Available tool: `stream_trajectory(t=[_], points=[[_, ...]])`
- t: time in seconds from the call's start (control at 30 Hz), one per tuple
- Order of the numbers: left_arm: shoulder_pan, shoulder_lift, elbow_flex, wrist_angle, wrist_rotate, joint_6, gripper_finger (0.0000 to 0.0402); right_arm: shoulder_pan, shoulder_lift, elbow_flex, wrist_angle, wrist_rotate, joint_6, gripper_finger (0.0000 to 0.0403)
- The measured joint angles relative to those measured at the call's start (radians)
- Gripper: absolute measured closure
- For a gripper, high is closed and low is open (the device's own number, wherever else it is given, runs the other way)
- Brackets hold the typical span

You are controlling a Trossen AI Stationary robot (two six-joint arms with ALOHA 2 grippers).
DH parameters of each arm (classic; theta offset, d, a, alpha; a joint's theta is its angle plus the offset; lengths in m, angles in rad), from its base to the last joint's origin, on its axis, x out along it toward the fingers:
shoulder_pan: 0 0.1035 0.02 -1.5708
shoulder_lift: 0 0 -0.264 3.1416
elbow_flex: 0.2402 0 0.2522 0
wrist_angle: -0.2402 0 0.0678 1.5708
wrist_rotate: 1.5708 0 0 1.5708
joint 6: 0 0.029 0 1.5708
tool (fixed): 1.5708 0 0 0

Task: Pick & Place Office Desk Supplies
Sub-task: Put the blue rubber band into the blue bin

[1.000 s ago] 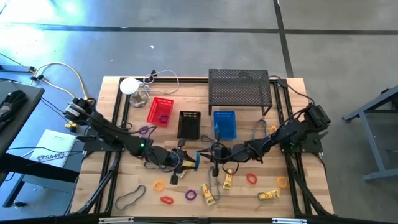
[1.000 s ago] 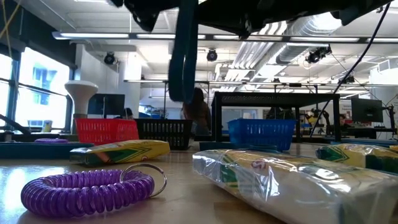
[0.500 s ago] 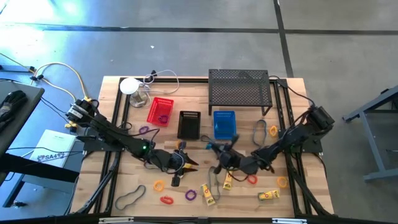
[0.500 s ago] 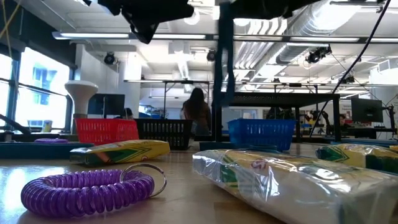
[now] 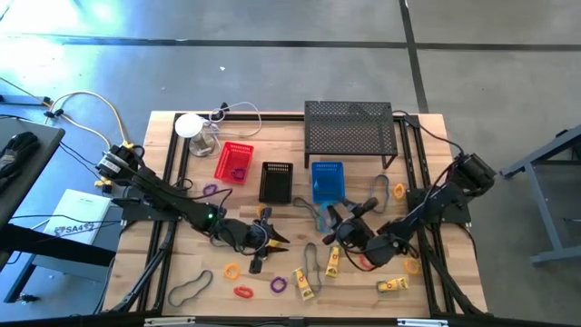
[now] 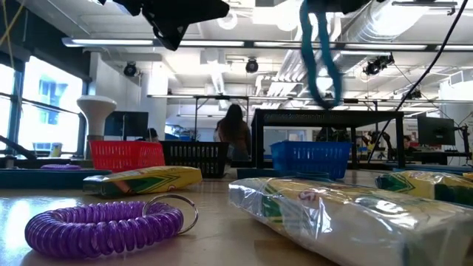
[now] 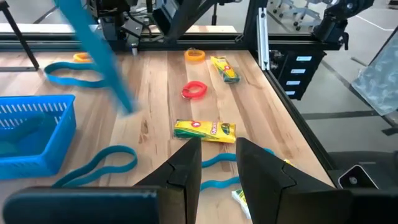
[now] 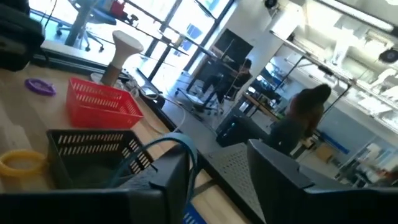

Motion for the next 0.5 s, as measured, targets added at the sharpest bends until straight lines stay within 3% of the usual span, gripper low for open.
stream_trajectory(t=[0.5], points=[[0.0, 0.0, 0.0, -0.001, -0.001, 0.0, 0.0305, -0.184, 0.0, 0.0, -0.116, 0.005, 0.055, 0.0334]])
